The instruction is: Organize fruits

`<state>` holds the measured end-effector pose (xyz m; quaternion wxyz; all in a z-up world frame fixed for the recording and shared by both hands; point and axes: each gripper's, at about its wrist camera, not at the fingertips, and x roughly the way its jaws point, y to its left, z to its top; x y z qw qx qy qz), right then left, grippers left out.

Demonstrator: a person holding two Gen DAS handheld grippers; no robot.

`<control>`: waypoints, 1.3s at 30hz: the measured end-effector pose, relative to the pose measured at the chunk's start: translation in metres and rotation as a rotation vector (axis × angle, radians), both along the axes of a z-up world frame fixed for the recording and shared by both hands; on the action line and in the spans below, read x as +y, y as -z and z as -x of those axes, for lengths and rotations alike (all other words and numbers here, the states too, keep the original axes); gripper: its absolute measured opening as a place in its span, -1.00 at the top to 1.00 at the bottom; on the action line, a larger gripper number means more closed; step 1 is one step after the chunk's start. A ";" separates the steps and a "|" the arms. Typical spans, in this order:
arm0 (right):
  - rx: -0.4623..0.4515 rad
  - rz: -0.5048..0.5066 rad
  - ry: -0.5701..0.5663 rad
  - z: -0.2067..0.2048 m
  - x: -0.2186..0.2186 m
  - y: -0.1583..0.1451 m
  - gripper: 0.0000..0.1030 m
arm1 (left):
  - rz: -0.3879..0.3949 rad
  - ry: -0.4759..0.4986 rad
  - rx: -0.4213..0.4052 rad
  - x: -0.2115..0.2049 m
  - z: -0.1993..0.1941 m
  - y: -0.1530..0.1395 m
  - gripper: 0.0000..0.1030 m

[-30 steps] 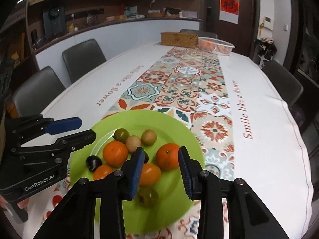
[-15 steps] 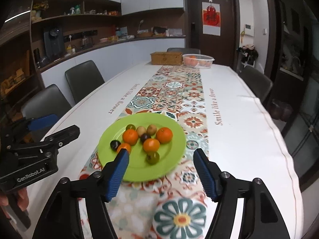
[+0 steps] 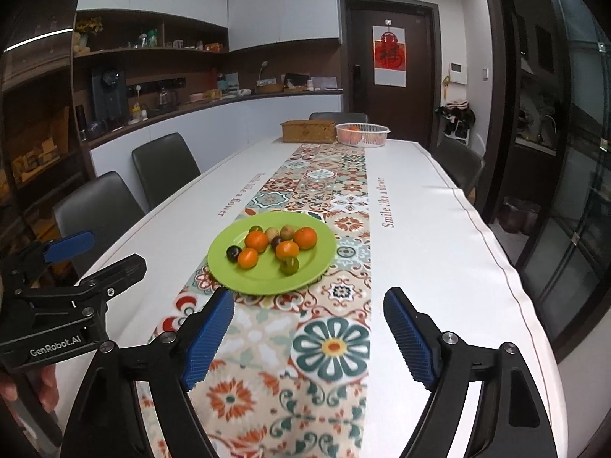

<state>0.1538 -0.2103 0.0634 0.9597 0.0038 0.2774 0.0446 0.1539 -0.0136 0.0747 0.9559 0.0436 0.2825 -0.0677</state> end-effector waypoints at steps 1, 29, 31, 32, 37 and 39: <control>-0.001 -0.001 0.002 0.004 -0.001 -0.001 -0.58 | 0.002 -0.001 0.000 0.000 0.004 0.000 -0.78; -0.062 0.008 0.040 0.077 0.000 -0.002 -0.62 | 0.017 -0.022 -0.055 0.007 0.071 -0.001 -0.96; -0.066 0.012 0.039 0.080 0.001 -0.003 -0.62 | 0.020 -0.020 -0.055 0.007 0.072 -0.001 -0.96; -0.067 0.014 0.039 0.079 0.003 -0.003 -0.62 | 0.020 -0.020 -0.055 0.007 0.073 0.000 -0.96; -0.070 0.016 0.038 0.080 0.005 -0.004 -0.62 | 0.019 -0.021 -0.056 0.007 0.073 0.000 -0.96; -0.068 0.016 0.036 0.081 0.006 -0.003 -0.62 | 0.020 -0.022 -0.059 0.008 0.075 0.000 -0.97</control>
